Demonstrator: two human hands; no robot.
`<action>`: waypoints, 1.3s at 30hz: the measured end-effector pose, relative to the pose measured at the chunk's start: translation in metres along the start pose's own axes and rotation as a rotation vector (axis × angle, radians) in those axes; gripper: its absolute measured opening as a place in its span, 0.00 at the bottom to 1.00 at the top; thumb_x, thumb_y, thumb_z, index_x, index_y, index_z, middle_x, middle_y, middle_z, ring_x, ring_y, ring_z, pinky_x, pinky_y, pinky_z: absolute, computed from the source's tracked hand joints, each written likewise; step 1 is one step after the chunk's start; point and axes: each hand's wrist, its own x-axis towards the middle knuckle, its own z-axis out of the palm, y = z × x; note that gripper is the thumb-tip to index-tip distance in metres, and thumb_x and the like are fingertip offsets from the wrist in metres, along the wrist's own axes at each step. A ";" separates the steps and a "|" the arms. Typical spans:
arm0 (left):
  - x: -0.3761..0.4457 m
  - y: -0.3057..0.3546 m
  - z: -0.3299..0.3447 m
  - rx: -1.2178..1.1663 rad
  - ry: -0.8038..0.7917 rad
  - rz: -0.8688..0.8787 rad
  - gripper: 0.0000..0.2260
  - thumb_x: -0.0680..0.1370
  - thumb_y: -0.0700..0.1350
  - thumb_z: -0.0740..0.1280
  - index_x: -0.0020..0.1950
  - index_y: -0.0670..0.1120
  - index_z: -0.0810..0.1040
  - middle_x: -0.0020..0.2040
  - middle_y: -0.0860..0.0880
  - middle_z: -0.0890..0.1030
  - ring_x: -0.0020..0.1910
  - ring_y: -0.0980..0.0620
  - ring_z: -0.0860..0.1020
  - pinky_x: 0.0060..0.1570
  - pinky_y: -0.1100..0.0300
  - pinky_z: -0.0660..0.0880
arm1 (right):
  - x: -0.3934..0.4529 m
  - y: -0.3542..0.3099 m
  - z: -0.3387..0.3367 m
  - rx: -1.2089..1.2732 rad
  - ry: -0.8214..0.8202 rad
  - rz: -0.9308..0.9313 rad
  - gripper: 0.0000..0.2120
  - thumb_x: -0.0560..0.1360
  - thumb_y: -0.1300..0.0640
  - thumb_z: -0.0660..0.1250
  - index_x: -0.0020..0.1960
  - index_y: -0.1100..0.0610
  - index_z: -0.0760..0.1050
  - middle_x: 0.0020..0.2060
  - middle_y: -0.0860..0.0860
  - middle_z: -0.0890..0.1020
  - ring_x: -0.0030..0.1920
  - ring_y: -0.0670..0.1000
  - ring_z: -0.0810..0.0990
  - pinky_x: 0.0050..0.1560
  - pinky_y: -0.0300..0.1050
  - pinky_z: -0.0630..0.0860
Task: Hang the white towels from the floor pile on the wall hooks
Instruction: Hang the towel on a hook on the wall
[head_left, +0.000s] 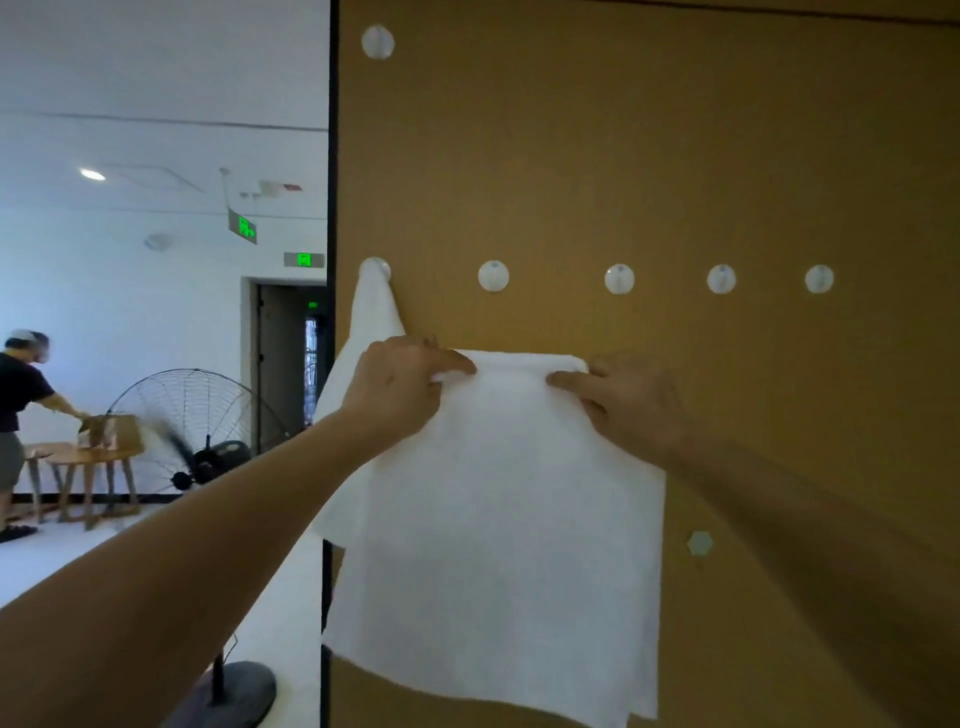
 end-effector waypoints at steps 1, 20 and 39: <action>0.011 -0.007 0.007 0.094 -0.020 0.055 0.20 0.75 0.35 0.63 0.58 0.56 0.83 0.42 0.51 0.75 0.44 0.45 0.77 0.45 0.57 0.71 | 0.009 0.008 0.012 -0.033 -0.053 -0.018 0.16 0.73 0.61 0.63 0.58 0.55 0.83 0.30 0.55 0.77 0.29 0.55 0.75 0.27 0.44 0.69; 0.199 -0.096 0.131 0.558 0.064 0.063 0.19 0.79 0.44 0.60 0.68 0.55 0.73 0.48 0.46 0.77 0.42 0.43 0.77 0.39 0.54 0.69 | 0.142 0.161 0.197 0.123 -0.064 0.420 0.19 0.79 0.57 0.57 0.64 0.42 0.77 0.59 0.46 0.82 0.56 0.53 0.81 0.56 0.48 0.76; 0.156 -0.080 0.173 0.155 0.282 0.120 0.11 0.76 0.45 0.63 0.33 0.49 0.78 0.31 0.56 0.69 0.32 0.56 0.65 0.38 0.58 0.61 | 0.110 0.072 0.228 0.346 0.032 0.516 0.08 0.75 0.56 0.65 0.39 0.57 0.77 0.34 0.46 0.72 0.38 0.46 0.68 0.38 0.41 0.63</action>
